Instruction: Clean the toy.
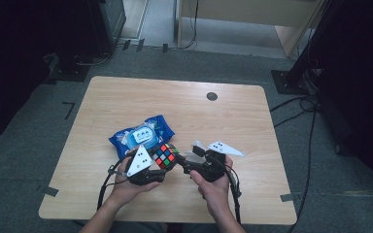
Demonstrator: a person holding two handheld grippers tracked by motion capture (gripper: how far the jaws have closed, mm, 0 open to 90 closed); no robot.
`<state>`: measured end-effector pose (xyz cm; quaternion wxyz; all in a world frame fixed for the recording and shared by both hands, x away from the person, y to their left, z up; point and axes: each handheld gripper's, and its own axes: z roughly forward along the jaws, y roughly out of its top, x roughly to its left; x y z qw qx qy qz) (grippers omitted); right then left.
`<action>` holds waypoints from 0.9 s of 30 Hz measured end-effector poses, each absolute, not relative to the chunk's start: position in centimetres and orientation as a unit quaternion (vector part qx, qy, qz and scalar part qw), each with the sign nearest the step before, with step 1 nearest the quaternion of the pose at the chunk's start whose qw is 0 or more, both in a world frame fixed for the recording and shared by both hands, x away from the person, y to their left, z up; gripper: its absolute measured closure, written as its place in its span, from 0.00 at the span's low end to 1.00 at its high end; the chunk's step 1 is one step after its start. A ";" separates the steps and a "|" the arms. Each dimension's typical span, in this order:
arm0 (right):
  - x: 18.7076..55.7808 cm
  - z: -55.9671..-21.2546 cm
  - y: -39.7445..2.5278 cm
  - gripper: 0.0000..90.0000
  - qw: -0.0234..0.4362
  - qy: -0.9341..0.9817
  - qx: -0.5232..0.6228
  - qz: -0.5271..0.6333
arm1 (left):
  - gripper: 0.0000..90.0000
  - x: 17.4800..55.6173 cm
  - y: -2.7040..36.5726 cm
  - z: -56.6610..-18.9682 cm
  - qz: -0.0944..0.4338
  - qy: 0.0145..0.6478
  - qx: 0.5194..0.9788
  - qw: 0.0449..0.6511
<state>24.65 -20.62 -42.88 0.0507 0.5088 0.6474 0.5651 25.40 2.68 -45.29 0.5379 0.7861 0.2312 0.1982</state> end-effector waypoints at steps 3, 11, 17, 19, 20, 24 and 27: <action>24.8 -43.2 -20.1 0.16 0.015 0.639 0.520 0.567 | 0.38 25.2 2.4 -45.4 0.197 0.229 0.785 0.541; 25.4 -44.3 -19.4 0.34 -0.019 0.636 0.536 0.554 | 0.38 24.9 1.8 -45.7 0.198 0.225 0.789 0.536; 25.0 -43.6 -19.2 0.38 0.036 0.666 0.508 0.545 | 0.38 25.2 1.7 -45.8 0.183 0.239 0.791 0.532; 24.7 -43.3 -18.7 0.38 0.069 0.686 0.494 0.530 | 0.38 25.3 1.7 -45.8 0.181 0.241 0.793 0.529; 24.7 -43.2 -18.5 0.38 0.084 0.695 0.486 0.524 | 0.38 25.3 1.6 -45.9 0.176 0.247 0.795 0.525; 24.5 -42.7 -17.6 0.38 0.131 0.739 0.444 0.490 | 0.38 25.5 1.6 -46.0 0.167 0.251 0.799 0.521; 24.5 -42.1 -17.8 0.37 0.142 0.741 0.422 0.503 | 0.38 25.6 2.0 -45.7 0.161 0.259 0.791 0.530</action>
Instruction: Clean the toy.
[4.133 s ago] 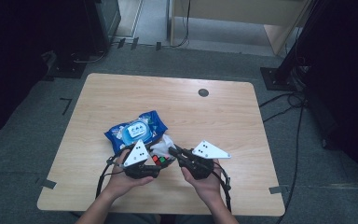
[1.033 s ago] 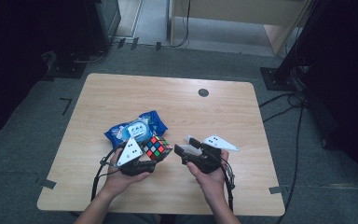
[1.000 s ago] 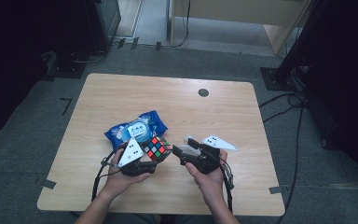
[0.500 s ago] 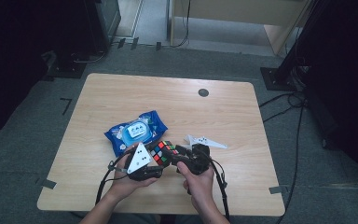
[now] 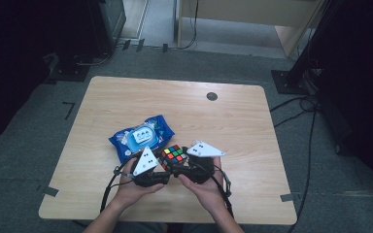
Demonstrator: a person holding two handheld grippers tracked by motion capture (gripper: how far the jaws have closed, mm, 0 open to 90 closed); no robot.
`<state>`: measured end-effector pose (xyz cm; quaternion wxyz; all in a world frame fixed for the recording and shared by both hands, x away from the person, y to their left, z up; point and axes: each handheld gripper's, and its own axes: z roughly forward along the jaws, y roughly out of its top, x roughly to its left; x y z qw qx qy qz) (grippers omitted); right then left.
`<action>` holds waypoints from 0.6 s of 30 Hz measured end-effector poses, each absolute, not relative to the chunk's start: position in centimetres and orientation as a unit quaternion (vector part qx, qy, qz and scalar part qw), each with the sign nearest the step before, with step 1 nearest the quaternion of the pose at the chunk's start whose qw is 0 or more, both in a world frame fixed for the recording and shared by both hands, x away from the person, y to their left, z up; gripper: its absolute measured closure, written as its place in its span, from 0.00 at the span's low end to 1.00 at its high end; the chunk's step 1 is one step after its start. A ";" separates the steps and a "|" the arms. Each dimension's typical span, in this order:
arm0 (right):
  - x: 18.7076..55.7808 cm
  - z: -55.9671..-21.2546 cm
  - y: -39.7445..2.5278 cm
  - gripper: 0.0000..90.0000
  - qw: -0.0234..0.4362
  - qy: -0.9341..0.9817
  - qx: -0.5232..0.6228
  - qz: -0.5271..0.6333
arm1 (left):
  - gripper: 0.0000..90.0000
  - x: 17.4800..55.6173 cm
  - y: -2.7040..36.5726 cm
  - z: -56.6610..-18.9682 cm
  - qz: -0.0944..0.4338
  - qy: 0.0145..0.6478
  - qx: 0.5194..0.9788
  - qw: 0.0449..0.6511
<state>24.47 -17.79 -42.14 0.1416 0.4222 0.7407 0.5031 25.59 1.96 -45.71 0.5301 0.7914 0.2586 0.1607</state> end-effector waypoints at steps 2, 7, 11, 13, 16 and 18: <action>24.5 -41.7 -18.6 0.29 0.133 0.720 0.422 0.535 | 0.38 26.1 2.6 -45.6 0.153 0.280 0.780 0.538; 24.5 -42.2 -21.3 0.32 0.112 0.670 0.443 0.585 | 0.38 27.6 5.4 -45.0 0.129 0.336 0.745 0.561; 24.7 -44.6 -20.3 0.30 0.105 0.698 0.430 0.563 | 0.38 27.8 6.1 -44.6 0.117 0.348 0.729 0.578; 24.7 -45.5 -19.0 0.28 0.100 0.713 0.420 0.552 | 0.38 27.7 6.0 -44.5 0.117 0.348 0.728 0.579; 24.4 -46.0 -17.0 0.22 0.095 0.724 0.409 0.548 | 0.38 27.4 5.2 -44.5 0.110 0.343 0.732 0.578; 24.2 -46.1 -16.2 0.22 0.107 0.725 0.407 0.545 | 0.38 27.2 4.8 -44.6 0.105 0.341 0.735 0.577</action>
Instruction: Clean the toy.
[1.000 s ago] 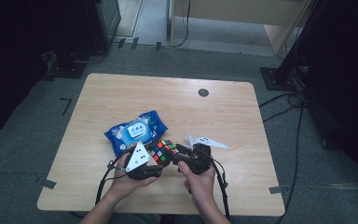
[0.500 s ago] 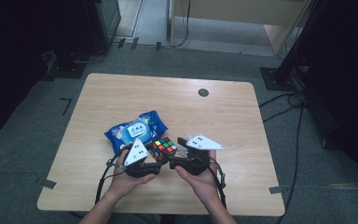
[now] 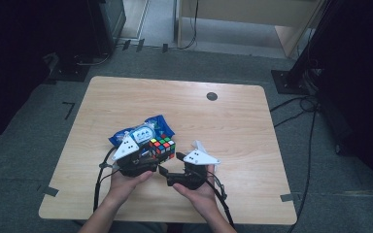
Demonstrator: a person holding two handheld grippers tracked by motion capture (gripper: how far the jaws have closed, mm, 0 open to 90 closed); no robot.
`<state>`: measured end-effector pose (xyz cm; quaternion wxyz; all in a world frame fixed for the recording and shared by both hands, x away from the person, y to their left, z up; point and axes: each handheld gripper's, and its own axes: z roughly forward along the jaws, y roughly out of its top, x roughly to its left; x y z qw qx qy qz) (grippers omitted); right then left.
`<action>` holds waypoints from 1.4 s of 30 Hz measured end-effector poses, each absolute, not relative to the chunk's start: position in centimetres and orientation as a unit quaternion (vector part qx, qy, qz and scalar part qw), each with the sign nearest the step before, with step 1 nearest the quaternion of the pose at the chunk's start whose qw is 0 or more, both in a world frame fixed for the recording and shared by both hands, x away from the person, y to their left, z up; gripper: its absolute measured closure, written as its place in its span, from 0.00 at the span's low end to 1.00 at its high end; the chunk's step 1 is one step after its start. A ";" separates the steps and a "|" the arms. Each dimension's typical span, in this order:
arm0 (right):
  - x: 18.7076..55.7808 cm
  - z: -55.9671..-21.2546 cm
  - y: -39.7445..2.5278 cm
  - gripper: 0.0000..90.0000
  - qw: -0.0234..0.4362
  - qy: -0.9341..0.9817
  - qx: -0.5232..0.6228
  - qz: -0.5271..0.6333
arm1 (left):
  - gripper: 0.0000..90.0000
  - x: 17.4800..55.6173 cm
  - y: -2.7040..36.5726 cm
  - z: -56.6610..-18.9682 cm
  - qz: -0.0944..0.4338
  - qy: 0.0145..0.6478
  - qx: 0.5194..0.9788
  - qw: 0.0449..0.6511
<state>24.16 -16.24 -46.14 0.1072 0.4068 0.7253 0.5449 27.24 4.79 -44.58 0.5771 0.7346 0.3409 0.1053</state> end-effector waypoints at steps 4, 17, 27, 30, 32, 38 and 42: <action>24.2 -46.3 -15.9 0.30 0.129 0.713 0.419 0.547 | 0.38 27.0 4.3 -44.7 0.100 0.334 0.741 0.574; 23.5 -46.2 -16.5 0.37 0.222 0.749 0.336 0.527 | 0.37 27.9 4.5 -44.3 0.041 0.340 0.756 0.558; 22.8 -46.3 -16.4 0.39 0.306 0.772 0.257 0.494 | 0.34 28.5 4.8 -44.1 0.008 0.347 0.770 0.535; 22.5 -46.6 -16.3 0.39 0.339 0.782 0.222 0.474 | 0.35 28.6 4.7 -44.0 -0.002 0.350 0.773 0.529; 22.3 -46.7 -16.1 0.39 0.353 0.790 0.196 0.461 | 0.35 28.6 4.6 -44.0 -0.007 0.352 0.775 0.525; 22.2 -47.2 -16.0 0.39 0.376 0.796 0.175 0.440 | 0.38 28.8 4.7 -44.1 -0.023 0.357 0.778 0.516; 22.3 -47.2 -16.2 0.39 0.371 0.799 0.168 0.441 | 0.38 28.7 4.6 -44.0 -0.015 0.356 0.779 0.516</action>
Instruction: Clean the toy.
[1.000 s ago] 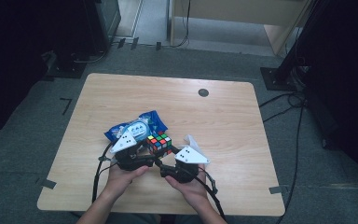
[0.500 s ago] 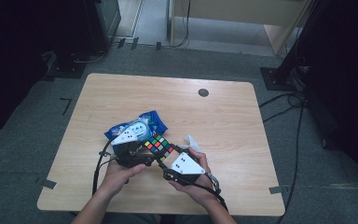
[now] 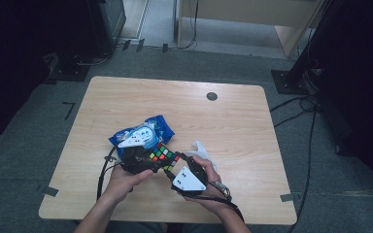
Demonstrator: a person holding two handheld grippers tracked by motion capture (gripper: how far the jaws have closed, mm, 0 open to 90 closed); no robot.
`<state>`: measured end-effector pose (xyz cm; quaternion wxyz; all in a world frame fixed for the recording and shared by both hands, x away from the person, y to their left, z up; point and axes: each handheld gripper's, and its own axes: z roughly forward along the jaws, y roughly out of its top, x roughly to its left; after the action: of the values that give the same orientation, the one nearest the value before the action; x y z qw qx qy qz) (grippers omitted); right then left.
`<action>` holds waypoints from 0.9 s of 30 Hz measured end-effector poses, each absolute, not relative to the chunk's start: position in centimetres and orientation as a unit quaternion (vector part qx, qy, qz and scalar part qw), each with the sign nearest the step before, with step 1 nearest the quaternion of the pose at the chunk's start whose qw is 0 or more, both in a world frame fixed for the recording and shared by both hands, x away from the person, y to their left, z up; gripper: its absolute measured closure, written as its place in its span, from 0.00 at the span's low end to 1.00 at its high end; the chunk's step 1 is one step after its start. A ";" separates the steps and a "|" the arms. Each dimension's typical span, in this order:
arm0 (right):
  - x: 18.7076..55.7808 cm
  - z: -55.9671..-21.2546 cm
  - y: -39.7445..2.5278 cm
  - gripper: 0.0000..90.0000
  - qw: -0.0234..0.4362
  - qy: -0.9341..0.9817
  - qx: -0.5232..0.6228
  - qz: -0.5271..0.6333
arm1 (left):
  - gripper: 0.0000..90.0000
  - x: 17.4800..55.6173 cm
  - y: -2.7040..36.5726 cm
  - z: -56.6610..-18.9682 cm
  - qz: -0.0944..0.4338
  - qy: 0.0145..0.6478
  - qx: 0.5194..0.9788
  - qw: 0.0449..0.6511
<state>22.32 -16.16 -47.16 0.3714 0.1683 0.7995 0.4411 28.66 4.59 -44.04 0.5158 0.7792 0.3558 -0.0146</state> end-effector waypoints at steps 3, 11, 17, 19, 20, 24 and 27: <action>22.6 -46.9 -16.8 0.32 0.348 0.802 0.176 0.452 | 0.38 28.5 4.9 -43.9 0.013 0.355 0.780 0.516; 25.7 -46.1 -23.4 0.69 0.273 0.757 0.389 0.448 | 0.38 28.7 6.5 -43.7 0.049 0.366 0.758 0.537; 27.6 -47.5 -26.2 0.67 0.176 0.763 0.476 0.402 | 0.38 28.6 6.5 -44.0 0.058 0.364 0.762 0.532; 27.4 -48.0 -25.9 0.67 0.193 0.777 0.462 0.382 | 0.38 28.6 6.5 -44.0 0.058 0.365 0.761 0.534; 27.4 -48.2 -25.7 0.70 0.195 0.781 0.458 0.377 | 0.38 28.6 6.5 -44.0 0.058 0.365 0.761 0.534; 27.4 -48.6 -25.0 1.00 0.202 0.789 0.449 0.368 | 0.38 28.6 6.5 -44.1 0.062 0.364 0.762 0.531; 27.3 -47.8 -25.8 1.00 0.210 0.772 0.454 0.391 | 0.38 28.6 6.6 -44.0 0.062 0.365 0.761 0.532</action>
<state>27.26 -25.78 -47.81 0.2102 0.4544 0.7721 0.3914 28.63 6.63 -44.05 0.5323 0.7612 0.3651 0.0622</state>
